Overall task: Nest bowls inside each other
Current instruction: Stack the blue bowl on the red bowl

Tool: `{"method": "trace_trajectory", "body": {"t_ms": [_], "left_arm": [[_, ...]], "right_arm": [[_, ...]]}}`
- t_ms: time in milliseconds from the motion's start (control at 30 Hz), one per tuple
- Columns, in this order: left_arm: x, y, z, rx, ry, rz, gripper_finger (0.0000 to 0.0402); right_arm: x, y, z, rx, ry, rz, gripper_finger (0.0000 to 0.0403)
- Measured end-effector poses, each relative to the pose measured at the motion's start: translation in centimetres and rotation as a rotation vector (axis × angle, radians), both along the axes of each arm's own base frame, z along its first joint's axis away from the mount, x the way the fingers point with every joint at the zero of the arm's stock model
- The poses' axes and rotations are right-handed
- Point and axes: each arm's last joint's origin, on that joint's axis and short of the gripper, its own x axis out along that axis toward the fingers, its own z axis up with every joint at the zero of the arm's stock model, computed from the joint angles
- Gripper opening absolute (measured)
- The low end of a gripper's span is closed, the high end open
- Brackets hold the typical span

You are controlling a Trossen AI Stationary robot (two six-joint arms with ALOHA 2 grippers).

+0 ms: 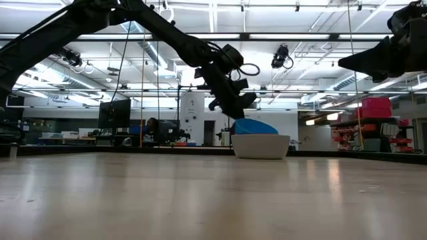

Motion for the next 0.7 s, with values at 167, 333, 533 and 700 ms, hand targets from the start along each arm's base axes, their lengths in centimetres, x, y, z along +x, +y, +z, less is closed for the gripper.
{"method": "trace_trajectory", "body": {"t_ms": [167, 333, 533, 700], "left_arm": [[1.1, -1.6, 0.4, 0.053, -0.017, -0.076, 0.0001], [2.0, -3.4, 0.4, 0.086, 0.007, -0.166, 0.0001], [2.5, -4.1, 0.7, 0.106, -0.027, -0.179, 0.0001], [2.0, -2.8, 0.0, 0.045, -0.03, -0.152, 0.0001]], "right_arm": [[0.0, 0.0, 0.0, 0.0, 0.0, 0.0, 0.001], [0.0, 0.0, 0.0, 0.0, 0.0, 0.0, 0.001], [0.0, 0.0, 0.0, 0.0, 0.001, 0.0, 0.001], [0.0, 0.0, 0.0, 0.0, 0.0, 0.0, 0.001]]}}
